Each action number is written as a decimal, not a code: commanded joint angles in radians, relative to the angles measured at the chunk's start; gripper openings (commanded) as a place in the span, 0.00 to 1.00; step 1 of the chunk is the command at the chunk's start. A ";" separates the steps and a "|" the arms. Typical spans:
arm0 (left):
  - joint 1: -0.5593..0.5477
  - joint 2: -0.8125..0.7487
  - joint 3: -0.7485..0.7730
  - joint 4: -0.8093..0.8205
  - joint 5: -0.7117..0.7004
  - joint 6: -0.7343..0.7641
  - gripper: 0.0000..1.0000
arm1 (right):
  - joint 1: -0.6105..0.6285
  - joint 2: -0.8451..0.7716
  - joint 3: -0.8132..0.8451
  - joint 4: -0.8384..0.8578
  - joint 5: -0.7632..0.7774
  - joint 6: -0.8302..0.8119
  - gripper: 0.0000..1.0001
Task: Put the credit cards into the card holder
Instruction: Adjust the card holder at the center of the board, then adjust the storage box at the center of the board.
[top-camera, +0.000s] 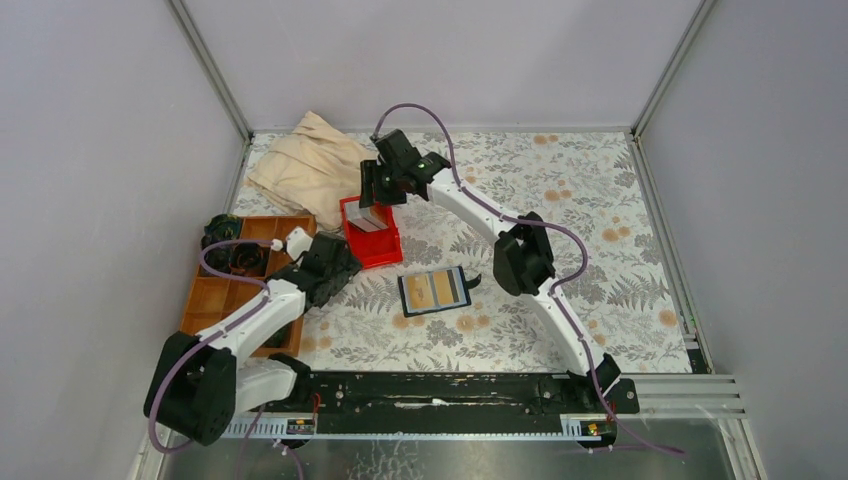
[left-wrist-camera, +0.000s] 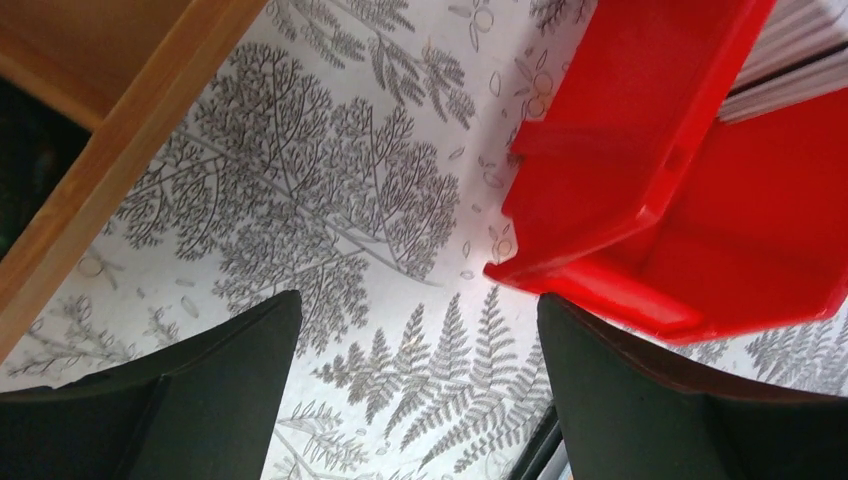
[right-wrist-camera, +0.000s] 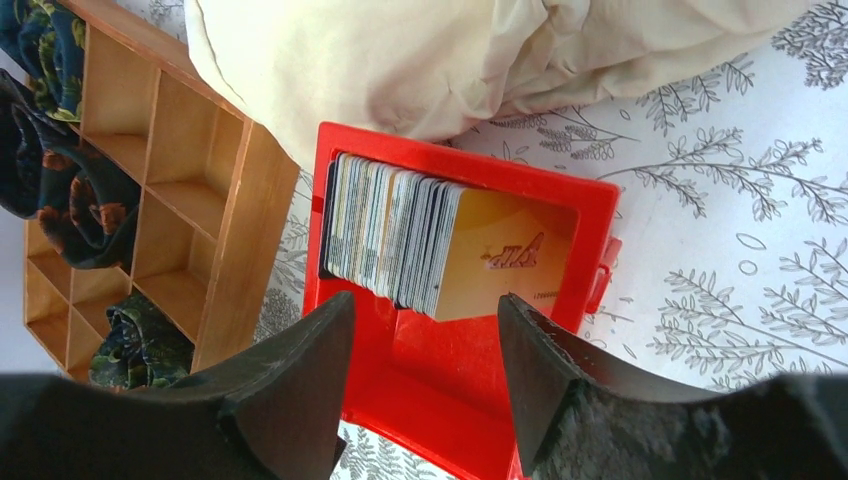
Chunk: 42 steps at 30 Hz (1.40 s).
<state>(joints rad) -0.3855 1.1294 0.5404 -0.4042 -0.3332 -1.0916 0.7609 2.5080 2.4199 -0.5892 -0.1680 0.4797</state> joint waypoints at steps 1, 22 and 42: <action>0.054 0.053 0.037 0.133 0.055 0.020 0.95 | -0.013 0.040 0.083 0.033 -0.065 0.023 0.61; 0.136 0.222 0.068 0.408 0.206 0.095 0.95 | -0.058 0.087 0.044 -0.011 -0.074 0.022 0.60; 0.144 0.411 0.132 0.645 0.407 0.165 0.91 | -0.097 0.075 0.012 -0.086 -0.090 -0.044 0.56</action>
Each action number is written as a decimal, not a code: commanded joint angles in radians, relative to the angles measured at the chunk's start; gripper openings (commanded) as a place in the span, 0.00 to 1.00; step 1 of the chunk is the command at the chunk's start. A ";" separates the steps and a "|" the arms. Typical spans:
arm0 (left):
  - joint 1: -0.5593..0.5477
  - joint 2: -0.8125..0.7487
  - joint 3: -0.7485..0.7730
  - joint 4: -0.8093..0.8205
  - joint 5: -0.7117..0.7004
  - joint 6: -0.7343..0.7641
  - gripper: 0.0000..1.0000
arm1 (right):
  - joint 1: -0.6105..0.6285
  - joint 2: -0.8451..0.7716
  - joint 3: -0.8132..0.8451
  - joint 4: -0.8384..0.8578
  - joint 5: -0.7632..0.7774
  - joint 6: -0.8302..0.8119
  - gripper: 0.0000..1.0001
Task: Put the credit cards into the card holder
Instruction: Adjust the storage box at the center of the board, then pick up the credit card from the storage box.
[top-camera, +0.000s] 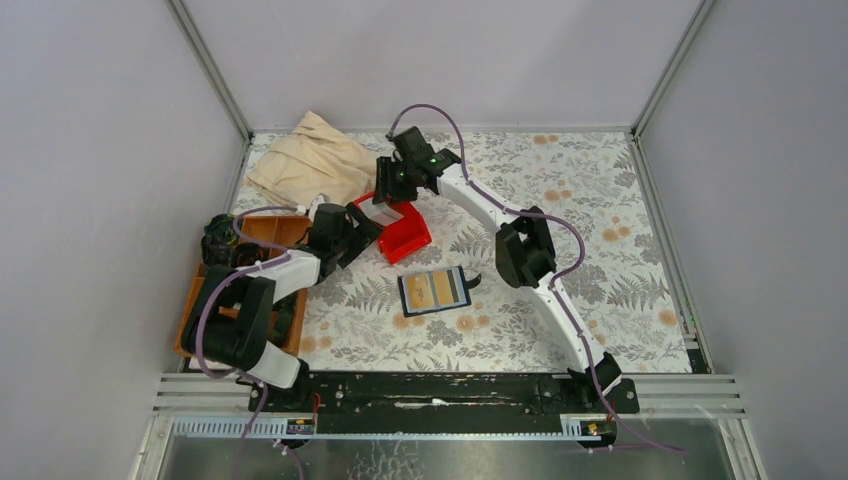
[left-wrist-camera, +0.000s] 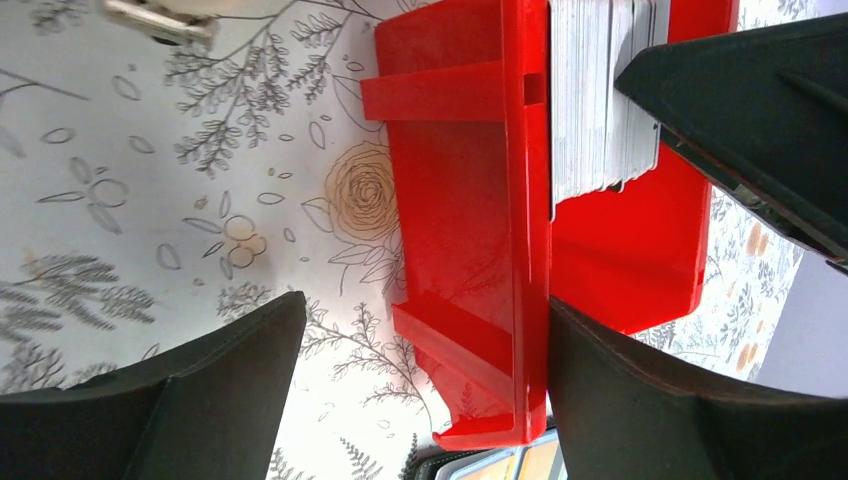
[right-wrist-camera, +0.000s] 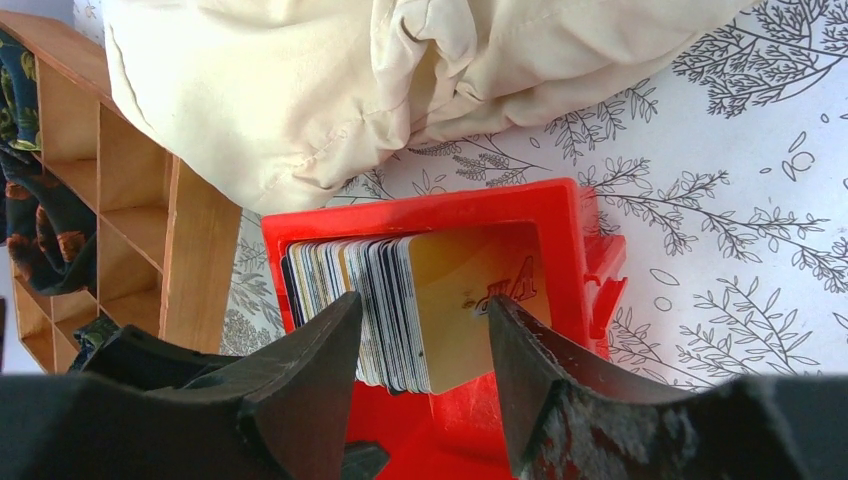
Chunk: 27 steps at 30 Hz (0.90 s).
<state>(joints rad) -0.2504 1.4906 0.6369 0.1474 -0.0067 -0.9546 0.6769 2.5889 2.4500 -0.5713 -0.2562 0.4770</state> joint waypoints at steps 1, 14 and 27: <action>0.009 0.058 0.036 0.099 0.087 0.028 0.90 | -0.013 -0.007 -0.019 -0.106 -0.003 -0.043 0.55; 0.009 0.089 0.040 0.114 0.106 0.018 0.84 | 0.007 -0.044 -0.039 -0.112 -0.019 -0.061 0.38; 0.009 0.074 0.033 0.098 0.088 0.010 0.84 | 0.030 -0.117 -0.071 -0.122 0.060 -0.091 0.25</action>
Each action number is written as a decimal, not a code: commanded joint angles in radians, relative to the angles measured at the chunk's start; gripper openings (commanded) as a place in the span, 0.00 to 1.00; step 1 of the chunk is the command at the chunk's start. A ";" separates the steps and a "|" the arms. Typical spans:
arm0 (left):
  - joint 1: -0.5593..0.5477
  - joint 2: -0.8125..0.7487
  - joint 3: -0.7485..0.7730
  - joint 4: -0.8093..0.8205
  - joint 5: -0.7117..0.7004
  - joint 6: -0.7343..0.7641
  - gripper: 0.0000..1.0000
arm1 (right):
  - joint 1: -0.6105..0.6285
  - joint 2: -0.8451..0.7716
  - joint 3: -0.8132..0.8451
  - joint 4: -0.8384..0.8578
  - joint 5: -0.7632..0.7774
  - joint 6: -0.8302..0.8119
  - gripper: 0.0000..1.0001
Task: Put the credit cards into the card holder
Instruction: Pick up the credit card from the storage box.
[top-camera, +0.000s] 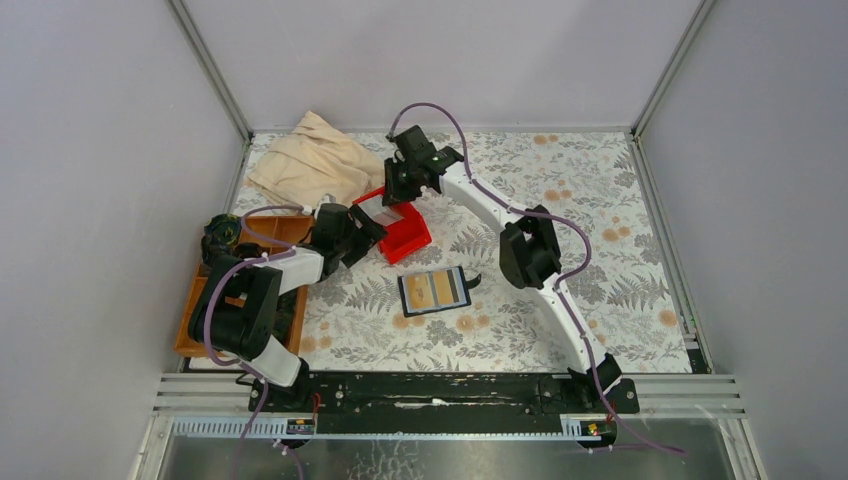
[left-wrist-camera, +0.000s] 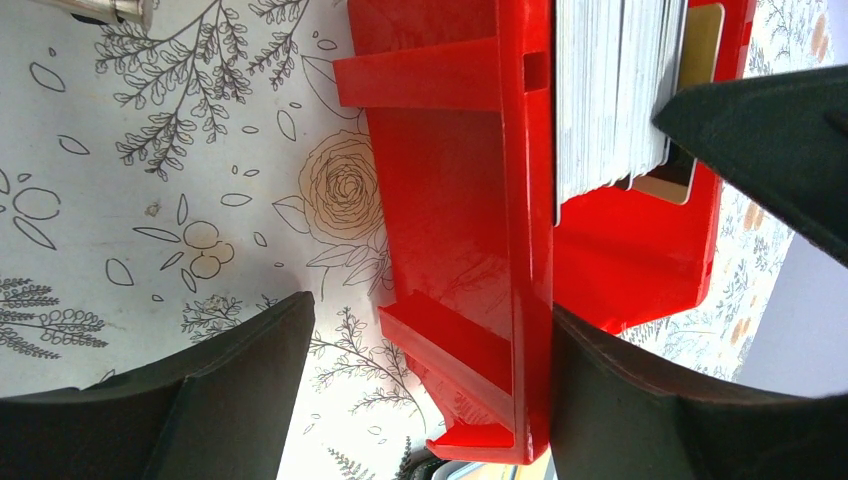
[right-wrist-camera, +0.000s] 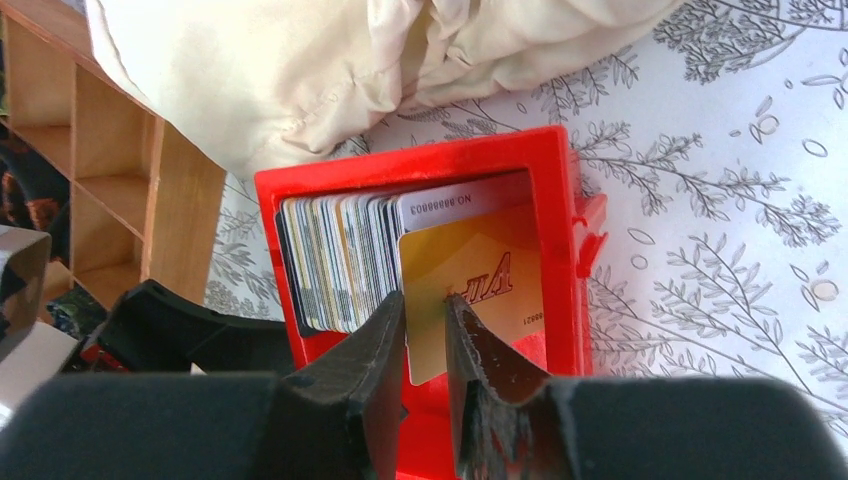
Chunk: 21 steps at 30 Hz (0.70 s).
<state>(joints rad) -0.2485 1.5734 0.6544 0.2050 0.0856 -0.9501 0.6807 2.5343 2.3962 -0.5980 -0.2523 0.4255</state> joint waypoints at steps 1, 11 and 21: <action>0.007 -0.011 0.016 0.040 -0.006 0.006 0.84 | 0.027 -0.070 -0.018 -0.095 0.067 -0.043 0.24; 0.007 -0.057 0.025 0.028 -0.022 -0.011 0.84 | 0.028 -0.168 -0.086 -0.089 0.198 -0.086 0.15; 0.006 -0.133 0.029 -0.013 -0.043 -0.020 0.84 | 0.028 -0.224 -0.137 -0.083 0.234 -0.102 0.13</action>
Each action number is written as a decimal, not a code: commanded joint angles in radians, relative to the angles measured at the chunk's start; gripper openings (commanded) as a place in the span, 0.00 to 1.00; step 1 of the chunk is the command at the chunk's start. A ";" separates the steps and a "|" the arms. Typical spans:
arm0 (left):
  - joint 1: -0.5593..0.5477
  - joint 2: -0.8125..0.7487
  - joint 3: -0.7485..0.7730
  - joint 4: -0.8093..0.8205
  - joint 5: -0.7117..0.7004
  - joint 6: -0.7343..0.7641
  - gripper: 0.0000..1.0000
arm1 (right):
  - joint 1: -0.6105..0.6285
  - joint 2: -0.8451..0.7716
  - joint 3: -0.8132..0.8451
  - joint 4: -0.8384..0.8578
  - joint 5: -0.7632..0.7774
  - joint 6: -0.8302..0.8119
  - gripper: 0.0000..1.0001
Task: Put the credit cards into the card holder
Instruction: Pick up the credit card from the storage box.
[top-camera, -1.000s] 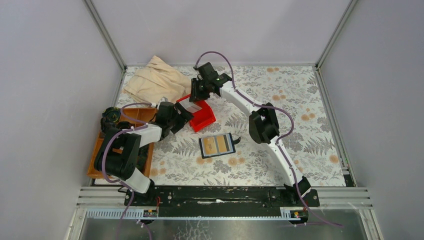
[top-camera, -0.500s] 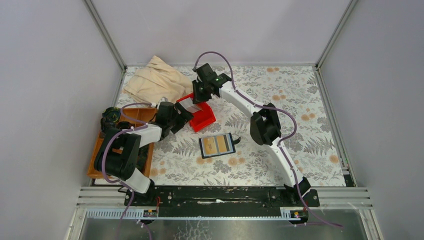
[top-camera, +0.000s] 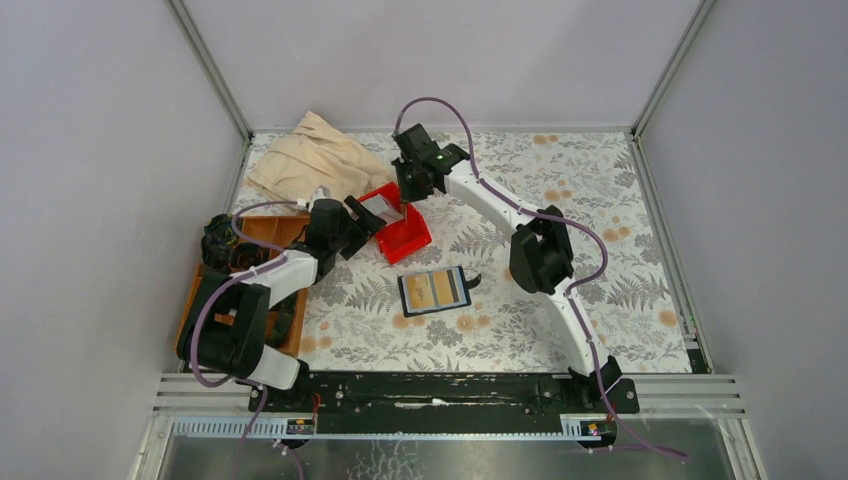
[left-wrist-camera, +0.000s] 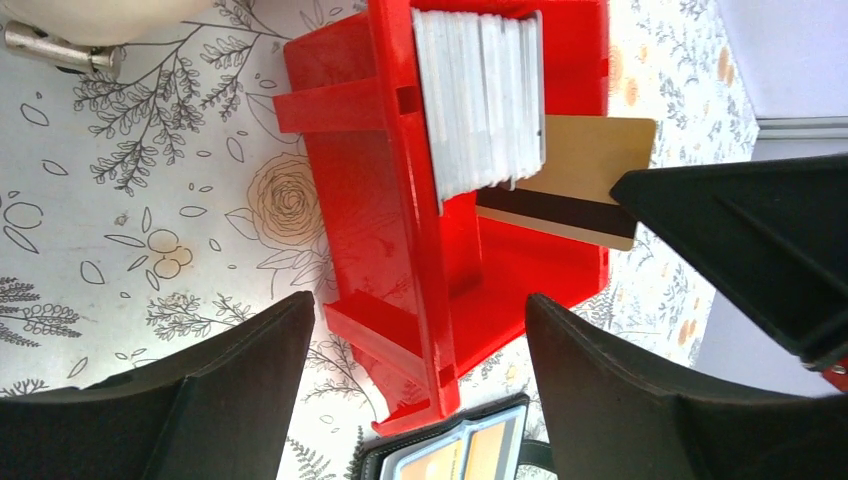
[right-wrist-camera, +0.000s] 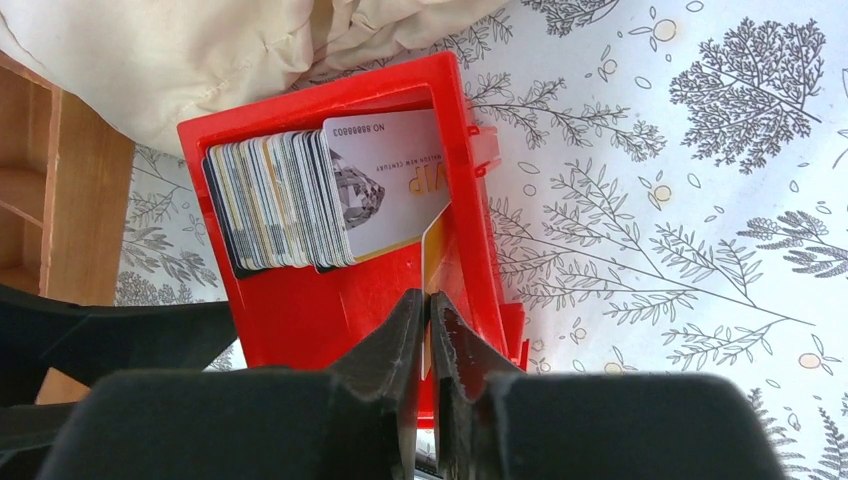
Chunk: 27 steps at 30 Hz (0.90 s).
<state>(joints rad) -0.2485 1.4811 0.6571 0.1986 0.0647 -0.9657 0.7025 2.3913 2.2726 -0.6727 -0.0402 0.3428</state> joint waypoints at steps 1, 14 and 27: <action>0.007 -0.046 0.027 -0.015 -0.025 -0.003 0.84 | 0.006 -0.085 -0.022 -0.007 0.021 -0.018 0.13; 0.007 -0.155 -0.002 -0.125 -0.210 -0.070 0.60 | 0.005 -0.251 -0.144 0.027 0.089 -0.039 0.00; -0.004 -0.073 -0.015 -0.171 -0.249 -0.095 0.03 | 0.003 -0.464 -0.312 0.066 0.138 -0.043 0.00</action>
<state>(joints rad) -0.2481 1.3708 0.6525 0.0437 -0.1478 -1.0573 0.7025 2.0014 2.0068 -0.6395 0.0639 0.3130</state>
